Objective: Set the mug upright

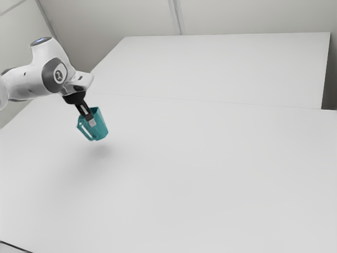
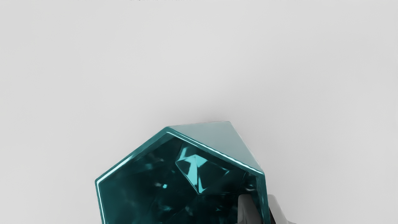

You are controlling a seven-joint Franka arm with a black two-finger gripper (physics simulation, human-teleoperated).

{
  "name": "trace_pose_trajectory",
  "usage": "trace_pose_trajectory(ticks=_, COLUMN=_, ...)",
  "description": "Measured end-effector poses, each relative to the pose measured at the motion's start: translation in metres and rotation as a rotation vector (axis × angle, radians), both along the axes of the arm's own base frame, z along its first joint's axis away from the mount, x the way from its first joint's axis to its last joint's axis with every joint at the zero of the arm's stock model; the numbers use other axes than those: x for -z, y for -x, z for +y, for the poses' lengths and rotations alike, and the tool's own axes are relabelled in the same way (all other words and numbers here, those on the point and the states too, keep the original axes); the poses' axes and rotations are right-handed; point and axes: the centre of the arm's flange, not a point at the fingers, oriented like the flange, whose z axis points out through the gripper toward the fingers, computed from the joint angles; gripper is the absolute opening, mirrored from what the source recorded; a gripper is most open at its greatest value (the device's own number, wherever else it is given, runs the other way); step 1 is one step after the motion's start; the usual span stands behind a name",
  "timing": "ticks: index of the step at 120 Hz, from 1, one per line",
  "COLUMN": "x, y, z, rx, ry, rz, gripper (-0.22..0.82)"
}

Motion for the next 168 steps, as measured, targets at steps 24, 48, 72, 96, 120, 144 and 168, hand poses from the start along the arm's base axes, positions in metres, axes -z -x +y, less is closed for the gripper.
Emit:
trace_pose_trajectory(ticks=24, x=0.012, y=-0.003, z=-0.021, rx=-0.143, ry=-0.010, rz=0.059, gripper=-0.18)
trace_pose_trajectory(ticks=48, x=0.038, y=-0.008, z=-0.029, rx=-0.270, ry=-0.015, rz=0.115, gripper=-0.18)
trace_pose_trajectory(ticks=72, x=0.051, y=-0.016, z=-0.040, rx=-0.340, ry=-0.045, rz=0.122, gripper=-0.18)
trace_pose_trajectory(ticks=96, x=0.060, y=-0.022, z=-0.047, rx=-0.403, ry=-0.054, rz=0.130, gripper=-0.18)
trace_pose_trajectory(ticks=120, x=0.064, y=-0.024, z=-0.050, rx=-0.458, ry=-0.056, rz=0.139, gripper=-0.15)
trace_pose_trajectory(ticks=144, x=0.065, y=-0.028, z=-0.050, rx=-0.501, ry=-0.047, rz=0.143, gripper=0.01)
trace_pose_trajectory(ticks=168, x=0.058, y=-0.036, z=-0.052, rx=-0.527, ry=-0.041, rz=0.127, gripper=0.20)
